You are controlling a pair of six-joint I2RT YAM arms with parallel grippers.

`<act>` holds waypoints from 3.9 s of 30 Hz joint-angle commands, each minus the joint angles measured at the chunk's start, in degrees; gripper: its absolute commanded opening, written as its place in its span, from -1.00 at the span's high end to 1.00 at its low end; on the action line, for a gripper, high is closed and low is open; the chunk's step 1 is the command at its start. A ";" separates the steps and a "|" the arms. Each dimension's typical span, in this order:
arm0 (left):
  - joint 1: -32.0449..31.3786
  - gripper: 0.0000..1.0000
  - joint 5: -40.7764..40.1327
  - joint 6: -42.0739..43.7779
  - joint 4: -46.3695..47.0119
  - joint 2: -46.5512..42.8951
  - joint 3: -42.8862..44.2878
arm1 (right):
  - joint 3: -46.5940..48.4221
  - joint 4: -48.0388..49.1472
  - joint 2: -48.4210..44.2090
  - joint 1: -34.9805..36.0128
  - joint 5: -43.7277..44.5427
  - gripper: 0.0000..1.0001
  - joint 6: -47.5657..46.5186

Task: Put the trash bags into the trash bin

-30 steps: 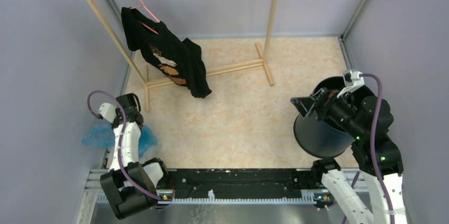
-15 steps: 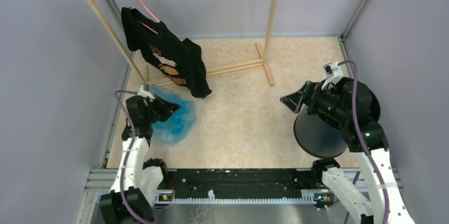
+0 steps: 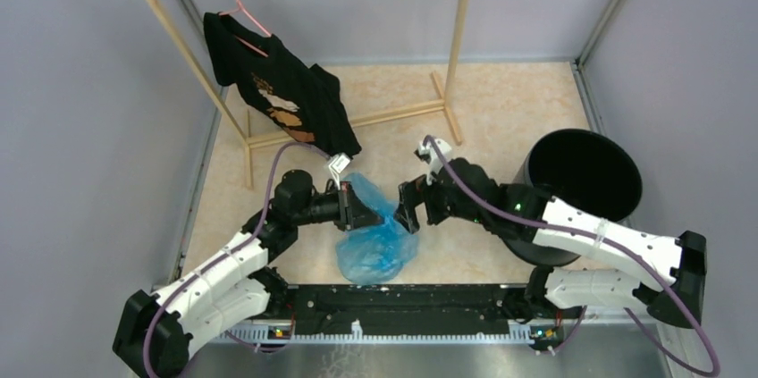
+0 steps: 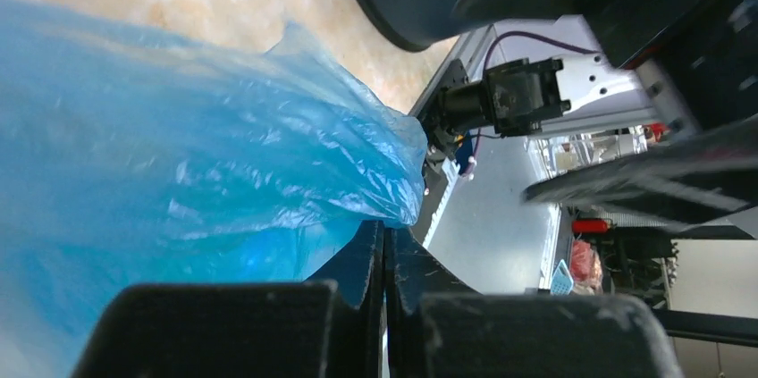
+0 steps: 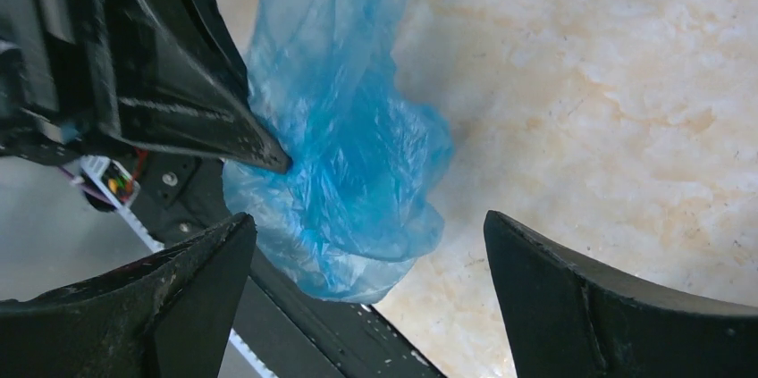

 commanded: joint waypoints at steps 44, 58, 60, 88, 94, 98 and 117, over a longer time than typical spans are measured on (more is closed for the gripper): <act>-0.78 -0.97 -8.46 -15.65 -11.15 -10.81 -3.99 | -30.96 37.40 -12.32 6.23 5.23 1.00 16.38; -0.70 -0.67 -11.92 -10.56 -0.43 2.05 -1.90 | -32.79 35.21 -16.51 6.24 4.82 1.00 17.29; -0.64 -0.81 -14.39 -8.29 -2.81 2.60 1.04 | -32.48 34.11 -17.00 6.28 5.08 1.00 16.61; -0.63 1.00 -27.05 29.81 -23.96 2.68 43.36 | -19.49 16.27 -7.46 6.29 18.82 -0.90 12.39; -0.69 1.00 -8.08 22.45 -18.87 1.39 38.59 | -16.53 13.09 -8.02 6.26 17.12 -0.97 12.47; -0.65 1.00 -9.39 18.87 -21.88 -3.10 23.43 | -17.95 12.74 -9.75 6.29 16.48 -0.97 12.54; -0.68 1.00 -24.13 16.07 -28.83 -22.07 18.44 | -14.26 19.22 -1.74 5.04 15.18 -0.91 1.92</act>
